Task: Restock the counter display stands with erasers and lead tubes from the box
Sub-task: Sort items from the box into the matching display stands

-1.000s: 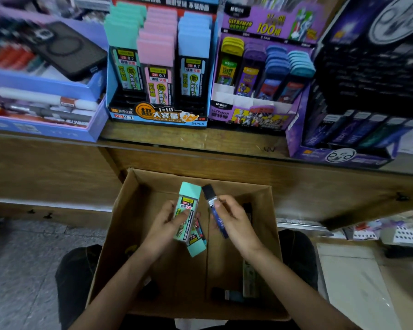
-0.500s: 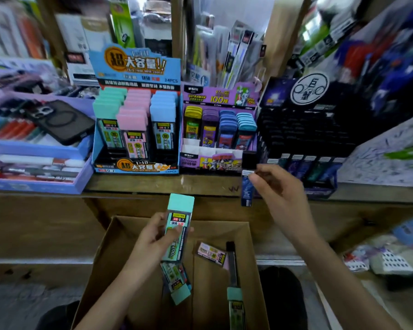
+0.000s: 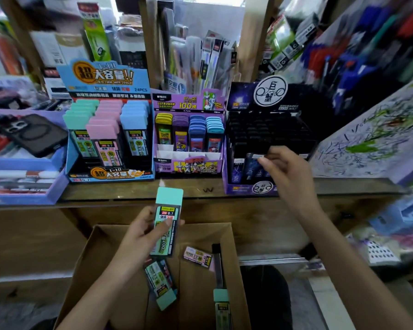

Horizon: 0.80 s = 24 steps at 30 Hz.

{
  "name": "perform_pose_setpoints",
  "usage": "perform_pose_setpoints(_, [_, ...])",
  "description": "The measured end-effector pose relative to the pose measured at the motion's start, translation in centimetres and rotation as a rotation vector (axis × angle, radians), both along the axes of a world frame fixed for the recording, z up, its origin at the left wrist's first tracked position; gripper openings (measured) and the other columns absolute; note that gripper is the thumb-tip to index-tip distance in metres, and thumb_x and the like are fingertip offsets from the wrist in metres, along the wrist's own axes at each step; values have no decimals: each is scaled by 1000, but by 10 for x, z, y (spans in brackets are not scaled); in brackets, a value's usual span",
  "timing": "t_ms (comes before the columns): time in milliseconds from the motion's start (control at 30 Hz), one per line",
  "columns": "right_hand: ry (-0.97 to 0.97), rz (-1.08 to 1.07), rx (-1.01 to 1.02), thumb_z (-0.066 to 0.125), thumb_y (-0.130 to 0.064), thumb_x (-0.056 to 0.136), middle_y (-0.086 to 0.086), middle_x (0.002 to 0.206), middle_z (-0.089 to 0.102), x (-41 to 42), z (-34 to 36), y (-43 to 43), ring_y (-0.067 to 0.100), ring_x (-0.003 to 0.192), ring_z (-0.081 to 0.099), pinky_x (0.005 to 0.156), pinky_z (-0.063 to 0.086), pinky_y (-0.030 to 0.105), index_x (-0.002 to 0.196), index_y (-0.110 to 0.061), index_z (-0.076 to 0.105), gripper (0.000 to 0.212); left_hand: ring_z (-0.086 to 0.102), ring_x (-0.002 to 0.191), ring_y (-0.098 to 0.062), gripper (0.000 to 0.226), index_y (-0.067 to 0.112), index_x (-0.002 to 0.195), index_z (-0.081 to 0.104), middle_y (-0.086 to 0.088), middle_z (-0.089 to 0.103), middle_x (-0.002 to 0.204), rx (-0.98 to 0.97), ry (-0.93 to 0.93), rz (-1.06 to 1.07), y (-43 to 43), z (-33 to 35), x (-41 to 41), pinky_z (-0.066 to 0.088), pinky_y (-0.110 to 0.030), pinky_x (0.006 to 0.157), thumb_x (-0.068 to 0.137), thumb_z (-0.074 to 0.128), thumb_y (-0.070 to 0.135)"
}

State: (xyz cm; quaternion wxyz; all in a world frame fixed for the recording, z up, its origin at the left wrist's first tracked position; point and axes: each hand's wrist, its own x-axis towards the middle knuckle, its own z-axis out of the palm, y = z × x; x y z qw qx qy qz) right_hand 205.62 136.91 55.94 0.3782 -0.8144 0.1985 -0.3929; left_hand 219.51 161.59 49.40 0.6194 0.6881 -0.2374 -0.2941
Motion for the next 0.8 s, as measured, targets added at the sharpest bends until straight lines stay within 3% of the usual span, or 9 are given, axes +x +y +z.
perform_pose_setpoints(167, [122,-1,15,63,-16,88,-20,87,62,4,-2,-4,-6,83,62,76,51,14,98,-27,61,15,66,79,3,16,19,104,58,11,74,90,-8,-20,9,-2,1,-3,49,-10,53,87,57,17])
perform_pose_setpoints(367, [150,-174,-115,64,-18,88,-24,76,56,7,-6,6,-15,71,56,69,40,-3,103,-8,69,19,64,82,5,19,17,105,57,10,74,90,-25,-34,2,-7,5,-4,48,-9,54,86,57,19])
perform_pose_setpoints(433, [204,-210,-163,63,-20,88,-15,73,60,7,-2,9,-8,67,56,66,44,3,99,-8,70,18,65,80,5,18,15,106,56,8,75,90,-31,-27,-1,-7,7,-5,49,-10,53,88,56,16])
perform_pose_setpoints(500, [270,-292,-261,62,-26,89,-5,76,66,3,1,15,5,67,59,64,50,16,94,-10,71,20,65,81,4,18,16,106,56,9,74,90,-45,-35,-6,-6,10,-5,49,-11,53,88,56,15])
perform_pose_setpoints(567, [227,-356,-402,63,-27,88,0,76,65,-2,6,22,11,65,57,59,50,27,89,-10,69,18,65,84,4,20,19,106,57,12,74,92,-69,-60,-3,-3,16,-4,50,-11,55,86,57,18])
perform_pose_setpoints(633, [127,-260,-426,62,-24,89,-2,76,62,-4,13,35,6,64,52,59,46,20,87,-12,67,13,64,87,4,23,24,104,59,17,71,95,-99,-91,12,-1,20,-1,50,-10,59,81,59,25])
perform_pose_setpoints(800, [206,220,10,58,-34,88,-15,89,61,25,25,81,-2,82,58,69,48,11,107,-24,63,21,65,94,-2,26,25,102,62,11,70,101,-176,-132,15,0,33,7,53,-16,70,76,63,27])
